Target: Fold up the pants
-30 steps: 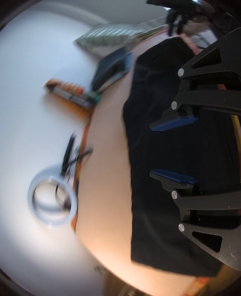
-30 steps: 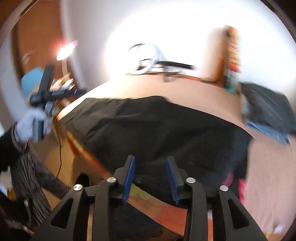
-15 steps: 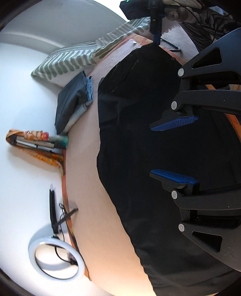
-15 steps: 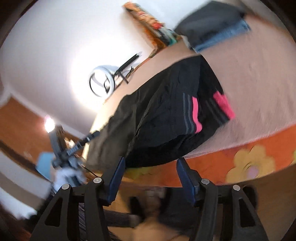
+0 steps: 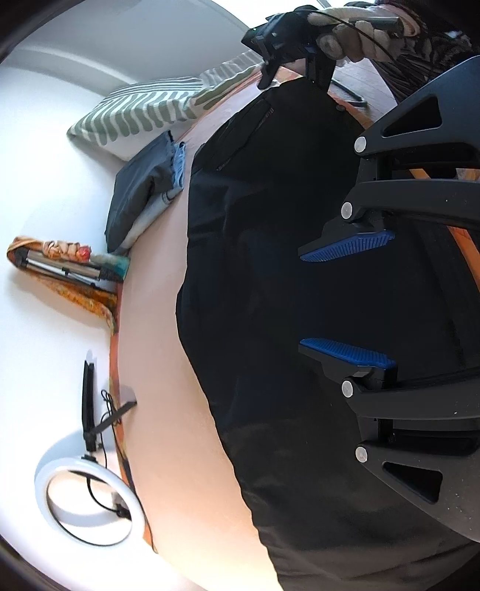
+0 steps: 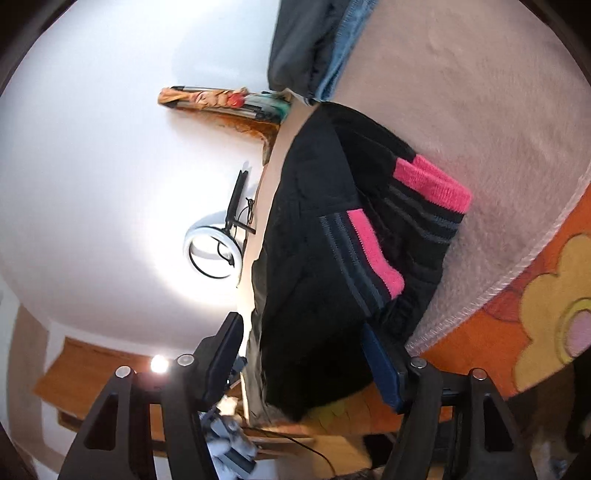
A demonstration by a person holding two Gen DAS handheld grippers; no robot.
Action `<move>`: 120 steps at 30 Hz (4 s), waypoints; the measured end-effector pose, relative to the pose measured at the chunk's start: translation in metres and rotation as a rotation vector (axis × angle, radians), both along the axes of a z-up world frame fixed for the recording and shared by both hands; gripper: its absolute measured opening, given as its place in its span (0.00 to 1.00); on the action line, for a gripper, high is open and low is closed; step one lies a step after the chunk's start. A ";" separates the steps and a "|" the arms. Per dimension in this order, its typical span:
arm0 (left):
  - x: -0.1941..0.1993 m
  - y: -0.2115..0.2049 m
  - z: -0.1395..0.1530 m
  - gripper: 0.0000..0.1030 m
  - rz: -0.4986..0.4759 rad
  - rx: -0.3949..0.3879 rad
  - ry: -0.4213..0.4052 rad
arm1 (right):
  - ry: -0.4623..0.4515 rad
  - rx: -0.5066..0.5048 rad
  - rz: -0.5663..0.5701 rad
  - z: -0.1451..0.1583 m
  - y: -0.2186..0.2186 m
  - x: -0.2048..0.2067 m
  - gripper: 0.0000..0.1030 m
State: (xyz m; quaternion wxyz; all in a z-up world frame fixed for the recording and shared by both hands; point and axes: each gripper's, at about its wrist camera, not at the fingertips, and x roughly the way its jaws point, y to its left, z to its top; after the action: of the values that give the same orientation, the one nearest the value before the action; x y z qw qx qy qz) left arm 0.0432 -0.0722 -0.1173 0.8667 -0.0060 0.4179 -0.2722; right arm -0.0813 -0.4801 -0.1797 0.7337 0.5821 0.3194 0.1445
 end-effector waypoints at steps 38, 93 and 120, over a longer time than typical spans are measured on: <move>-0.010 0.067 -0.004 0.41 0.164 -0.013 -0.024 | 0.112 -0.982 0.157 0.098 0.015 0.015 0.45; -0.101 0.306 -0.069 0.53 0.827 -0.504 0.242 | -0.289 -1.104 0.668 0.106 0.231 0.224 0.40; -0.087 0.289 -0.064 0.51 0.782 -0.502 0.187 | -0.361 -0.976 0.637 0.127 0.241 0.182 0.40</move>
State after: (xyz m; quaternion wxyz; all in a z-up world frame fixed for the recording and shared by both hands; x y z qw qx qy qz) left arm -0.0438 0.2172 -0.1810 0.8345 -0.3969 0.3819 -0.0164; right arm 0.1005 -0.2389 -0.0530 0.8790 0.0210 0.3777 0.2902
